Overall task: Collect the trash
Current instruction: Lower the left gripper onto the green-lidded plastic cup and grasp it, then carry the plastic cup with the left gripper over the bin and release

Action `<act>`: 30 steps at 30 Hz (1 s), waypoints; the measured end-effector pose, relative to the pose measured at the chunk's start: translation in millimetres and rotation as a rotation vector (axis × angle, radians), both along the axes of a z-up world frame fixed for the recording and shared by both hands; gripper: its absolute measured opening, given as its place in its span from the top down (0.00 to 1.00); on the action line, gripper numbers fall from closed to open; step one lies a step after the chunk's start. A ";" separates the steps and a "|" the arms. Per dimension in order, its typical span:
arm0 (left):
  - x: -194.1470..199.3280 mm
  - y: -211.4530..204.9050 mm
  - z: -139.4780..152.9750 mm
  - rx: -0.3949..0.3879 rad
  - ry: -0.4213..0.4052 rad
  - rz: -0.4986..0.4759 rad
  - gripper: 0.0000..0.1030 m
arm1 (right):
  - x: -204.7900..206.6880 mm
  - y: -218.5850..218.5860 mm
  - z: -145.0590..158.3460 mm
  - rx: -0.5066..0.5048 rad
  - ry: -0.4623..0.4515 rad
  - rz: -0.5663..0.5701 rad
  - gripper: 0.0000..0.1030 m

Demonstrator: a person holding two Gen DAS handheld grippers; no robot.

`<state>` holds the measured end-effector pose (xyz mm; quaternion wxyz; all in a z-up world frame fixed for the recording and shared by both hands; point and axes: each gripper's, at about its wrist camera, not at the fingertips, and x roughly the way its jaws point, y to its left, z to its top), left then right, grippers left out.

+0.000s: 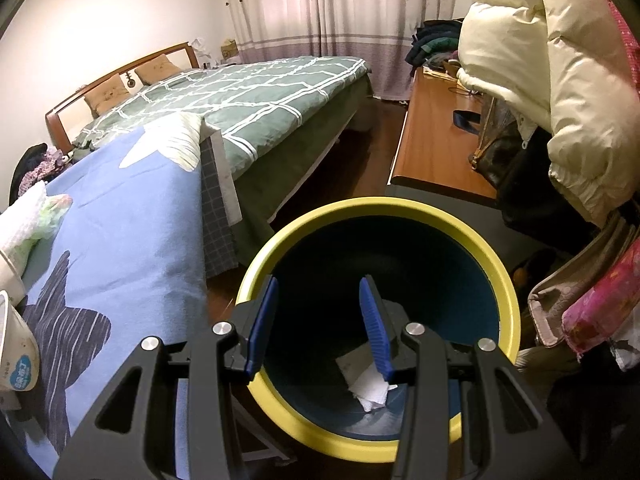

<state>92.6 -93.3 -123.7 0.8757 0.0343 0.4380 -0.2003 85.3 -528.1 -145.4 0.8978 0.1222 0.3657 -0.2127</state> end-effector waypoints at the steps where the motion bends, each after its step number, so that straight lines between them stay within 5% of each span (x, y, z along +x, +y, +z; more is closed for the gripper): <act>1: -3.4 -4.3 1.6 -0.004 -0.005 -0.025 0.21 | -1.1 -1.0 -0.1 0.001 -0.001 0.002 0.60; 6: -7.0 -14.9 7.2 0.016 -0.039 -0.053 0.27 | -3.1 -1.2 -0.4 0.013 -0.007 0.008 0.60; 14: 4.8 -15.0 -8.0 0.029 -0.015 -0.031 0.51 | -6.3 -2.3 -4.0 0.031 -0.008 0.013 0.60; 24: -11.2 -12.9 -1.6 0.040 -0.031 -0.061 0.51 | -8.8 -2.3 -6.5 0.047 -0.011 0.028 0.60; 30: -36.6 -0.9 26.5 0.012 -0.080 -0.054 0.51 | -10.8 -2.5 -6.4 0.048 -0.014 0.026 0.60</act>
